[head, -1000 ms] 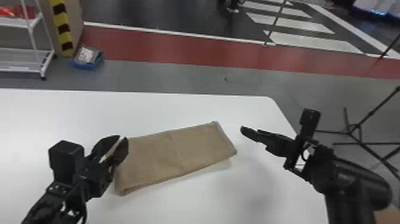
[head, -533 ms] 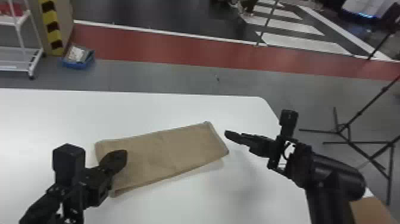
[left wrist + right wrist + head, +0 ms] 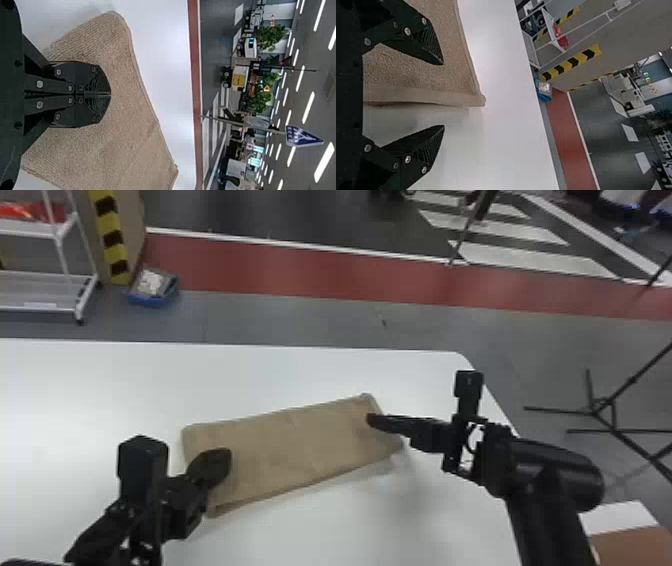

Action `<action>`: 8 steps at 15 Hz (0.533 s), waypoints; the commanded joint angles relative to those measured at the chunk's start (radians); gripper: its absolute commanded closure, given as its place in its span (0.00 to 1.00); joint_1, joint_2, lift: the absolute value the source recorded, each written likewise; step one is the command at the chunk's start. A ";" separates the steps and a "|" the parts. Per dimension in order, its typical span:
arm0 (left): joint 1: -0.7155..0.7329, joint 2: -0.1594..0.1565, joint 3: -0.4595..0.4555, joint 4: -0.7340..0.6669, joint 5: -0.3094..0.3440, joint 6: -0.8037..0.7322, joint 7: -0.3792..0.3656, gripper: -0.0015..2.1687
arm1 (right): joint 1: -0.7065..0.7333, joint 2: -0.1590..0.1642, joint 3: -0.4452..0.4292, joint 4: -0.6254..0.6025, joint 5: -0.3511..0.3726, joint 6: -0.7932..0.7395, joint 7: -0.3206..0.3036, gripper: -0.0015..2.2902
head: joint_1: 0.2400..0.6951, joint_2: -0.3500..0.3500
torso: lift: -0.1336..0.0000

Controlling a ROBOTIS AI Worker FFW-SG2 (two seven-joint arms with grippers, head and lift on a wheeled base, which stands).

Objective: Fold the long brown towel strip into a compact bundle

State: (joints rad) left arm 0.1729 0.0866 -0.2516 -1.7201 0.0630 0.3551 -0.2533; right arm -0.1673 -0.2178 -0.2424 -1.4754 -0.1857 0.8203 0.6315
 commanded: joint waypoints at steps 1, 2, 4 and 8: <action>0.000 -0.001 0.000 0.004 -0.008 0.000 0.002 0.93 | -0.017 0.000 0.038 0.012 0.026 0.032 0.010 0.21 | 1.00 0.13 | 0.20; 0.000 -0.001 0.000 0.004 -0.008 0.000 0.002 0.93 | -0.018 0.000 0.055 0.014 0.042 0.047 0.011 0.21 | 1.00 0.15 | 0.20; 0.000 -0.001 -0.002 0.004 -0.012 0.022 0.005 0.93 | -0.020 0.002 0.066 0.012 0.057 0.060 0.010 0.21 | 1.00 0.16 | 0.20; -0.001 0.001 0.000 0.011 -0.017 0.031 0.006 0.93 | -0.021 0.002 0.057 0.010 0.054 0.099 0.028 0.47 | 1.00 0.17 | 0.20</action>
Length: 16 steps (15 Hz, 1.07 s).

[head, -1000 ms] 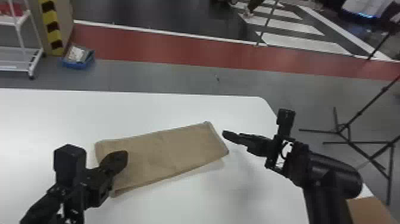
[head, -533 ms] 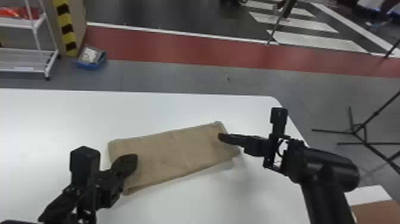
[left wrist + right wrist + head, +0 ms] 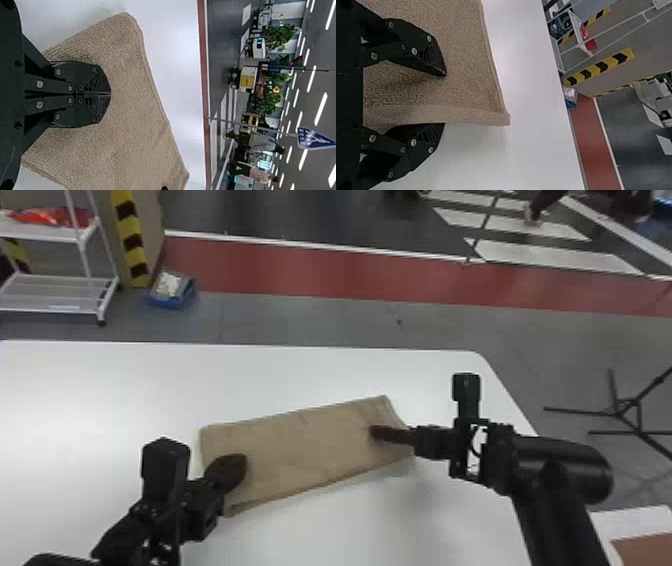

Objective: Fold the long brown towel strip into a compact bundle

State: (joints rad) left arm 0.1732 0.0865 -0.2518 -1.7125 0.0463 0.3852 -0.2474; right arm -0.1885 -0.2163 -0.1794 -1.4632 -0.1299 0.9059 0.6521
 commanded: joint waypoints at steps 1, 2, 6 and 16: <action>-0.003 -0.001 -0.001 0.007 0.000 0.001 0.000 0.93 | 0.004 -0.002 -0.012 -0.012 -0.008 0.014 0.009 0.59 | 1.00 0.17 | 0.20; -0.004 -0.002 -0.001 0.008 -0.002 0.001 0.004 0.93 | 0.009 0.000 -0.014 -0.026 -0.019 0.014 0.032 0.66 | 1.00 0.17 | 0.20; -0.037 -0.007 -0.015 0.040 -0.006 0.010 0.014 0.93 | 0.037 0.003 -0.032 -0.137 -0.091 0.017 0.089 0.67 | 1.00 0.19 | 0.20; -0.052 -0.008 -0.044 0.037 -0.013 0.108 0.005 0.93 | -0.009 0.061 0.138 -0.379 -0.158 0.296 0.093 0.67 | 1.00 0.34 | 0.20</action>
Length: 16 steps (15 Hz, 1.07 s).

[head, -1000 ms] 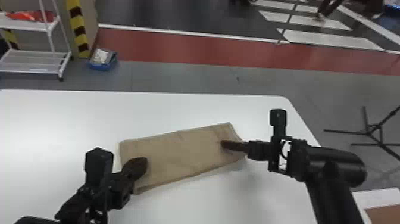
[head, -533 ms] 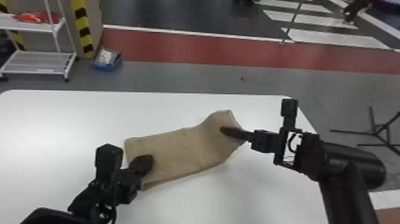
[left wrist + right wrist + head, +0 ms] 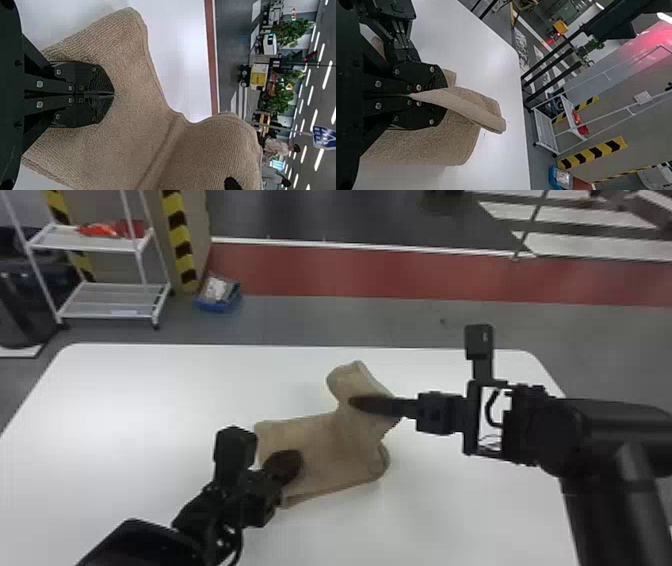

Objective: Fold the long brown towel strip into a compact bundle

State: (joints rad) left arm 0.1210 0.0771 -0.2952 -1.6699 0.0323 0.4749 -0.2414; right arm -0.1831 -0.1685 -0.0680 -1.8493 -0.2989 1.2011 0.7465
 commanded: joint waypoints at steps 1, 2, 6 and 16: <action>0.003 0.004 0.007 -0.014 0.006 0.015 -0.001 0.93 | -0.016 0.024 0.036 0.007 0.037 0.001 -0.001 0.67 | 1.00 0.36 | 0.20; 0.006 0.006 0.019 -0.034 0.021 0.015 -0.004 0.93 | -0.019 0.029 0.034 0.007 0.049 -0.002 -0.004 0.67 | 1.00 0.39 | 0.20; 0.025 0.012 0.054 -0.156 0.054 0.064 -0.038 0.93 | -0.042 0.021 -0.015 0.013 0.055 0.004 -0.010 0.67 | 1.00 0.40 | 0.20; 0.012 0.036 0.123 -0.070 0.046 0.074 -0.104 0.93 | -0.102 0.026 0.031 0.068 0.081 0.019 -0.010 0.67 | 1.00 0.42 | 0.20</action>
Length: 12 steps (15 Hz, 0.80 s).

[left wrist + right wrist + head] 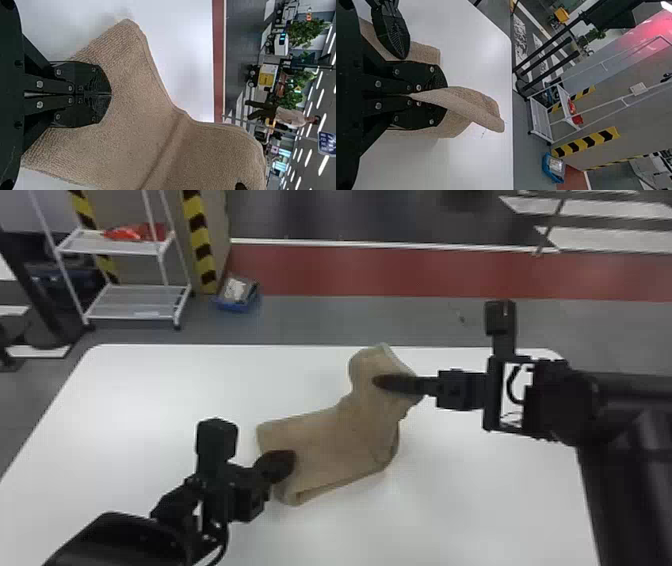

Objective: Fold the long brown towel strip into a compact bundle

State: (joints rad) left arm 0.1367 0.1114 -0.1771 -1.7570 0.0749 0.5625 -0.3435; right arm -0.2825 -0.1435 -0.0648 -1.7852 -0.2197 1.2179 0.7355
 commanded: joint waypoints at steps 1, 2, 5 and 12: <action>-0.008 0.001 0.005 0.028 0.003 -0.017 -0.006 0.93 | -0.004 0.002 0.054 0.004 0.006 0.006 0.001 0.67 | 1.00 0.43 | 0.20; -0.014 -0.001 0.001 0.040 0.005 -0.020 -0.008 0.93 | -0.007 0.004 0.085 0.012 0.023 0.006 0.001 0.67 | 1.00 0.44 | 0.20; -0.026 -0.007 -0.013 0.062 0.006 -0.035 -0.008 0.93 | -0.012 0.005 0.152 0.044 0.062 0.006 0.001 0.67 | 1.00 0.49 | 0.20; -0.034 -0.012 -0.021 0.070 0.011 -0.045 -0.003 0.93 | -0.011 0.033 0.217 0.099 0.097 -0.013 0.001 0.66 | 1.00 0.51 | 0.20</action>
State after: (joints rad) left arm 0.1029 0.0998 -0.1965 -1.6871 0.0847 0.5170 -0.3480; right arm -0.2943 -0.1164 0.1343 -1.6951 -0.1324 1.2120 0.7363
